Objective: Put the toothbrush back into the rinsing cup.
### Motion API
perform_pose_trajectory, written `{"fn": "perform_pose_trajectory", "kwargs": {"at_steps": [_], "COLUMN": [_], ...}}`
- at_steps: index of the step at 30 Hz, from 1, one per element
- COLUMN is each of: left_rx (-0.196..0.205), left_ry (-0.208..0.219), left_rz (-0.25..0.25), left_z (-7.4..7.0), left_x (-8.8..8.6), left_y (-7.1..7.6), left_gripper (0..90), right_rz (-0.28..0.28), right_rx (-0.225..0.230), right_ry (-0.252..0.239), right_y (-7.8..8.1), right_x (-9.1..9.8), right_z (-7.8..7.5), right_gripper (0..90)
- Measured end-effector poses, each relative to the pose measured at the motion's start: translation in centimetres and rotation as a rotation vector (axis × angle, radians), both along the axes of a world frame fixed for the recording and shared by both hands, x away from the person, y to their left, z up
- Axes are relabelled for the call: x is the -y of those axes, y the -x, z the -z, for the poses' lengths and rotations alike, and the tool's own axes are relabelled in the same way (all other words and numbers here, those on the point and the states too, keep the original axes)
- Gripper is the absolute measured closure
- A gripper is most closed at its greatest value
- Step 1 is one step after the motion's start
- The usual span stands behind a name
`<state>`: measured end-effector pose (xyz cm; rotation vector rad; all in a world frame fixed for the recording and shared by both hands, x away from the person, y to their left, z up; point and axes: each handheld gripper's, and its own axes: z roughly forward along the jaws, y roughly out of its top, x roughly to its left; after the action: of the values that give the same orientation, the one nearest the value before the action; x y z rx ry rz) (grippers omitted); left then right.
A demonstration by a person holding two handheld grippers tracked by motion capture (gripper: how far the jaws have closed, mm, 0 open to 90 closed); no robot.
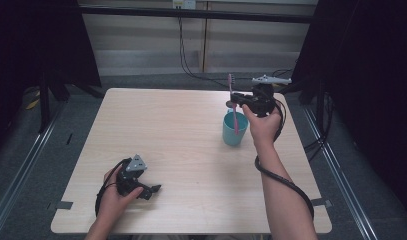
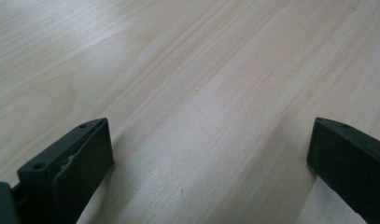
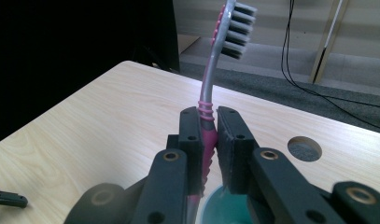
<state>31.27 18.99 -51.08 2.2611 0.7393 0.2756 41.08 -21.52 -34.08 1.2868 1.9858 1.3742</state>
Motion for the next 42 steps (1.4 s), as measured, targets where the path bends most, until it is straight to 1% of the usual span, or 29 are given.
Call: {"fn": "perform_pose_trajectory", "kwargs": {"at_steps": [8,17,22,23,28,34,36,42], "left_rx": [0.001,0.001,0.001,0.001,0.001,0.001,0.001,0.001], "left_ry": [0.0,0.0,0.0,0.0,0.0,0.0,0.0,0.0], "left_rz": [0.0,0.0,0.0,0.0,0.0,0.0,0.0,0.0], "left_z": [0.0,0.0,0.0,0.0,0.0,0.0,0.0,0.0], "left_x": [0.0,0.0,0.0,0.0,0.0,0.0,0.0,0.0], "left_y": [0.0,0.0,0.0,0.0,0.0,0.0,0.0,0.0], "left_gripper": [0.0,0.0,0.0,0.0,0.0,0.0,0.0,0.0], "right_rz": [0.017,0.027,0.038,0.039,0.04,0.047,0.048,0.062], "right_rx": [0.004,0.023,0.027,0.036,0.05,0.069,0.078,0.086], "right_ry": [-0.002,0.004,-0.01,-0.007,-0.024,-0.016,-0.017,-0.034], "right_y": [-0.4,-0.9,-1.1,-1.1,-1.2,-1.3,-1.3,-1.4], "right_x": [0.4,0.7,1.1,1.2,1.5,1.6,1.7,2.1], "right_z": [0.4,0.5,0.7,0.7,0.6,0.3,0.4,1.0], "right_gripper": [80.8,80.8,80.9,80.8,80.9,80.8,80.8,80.8]}}
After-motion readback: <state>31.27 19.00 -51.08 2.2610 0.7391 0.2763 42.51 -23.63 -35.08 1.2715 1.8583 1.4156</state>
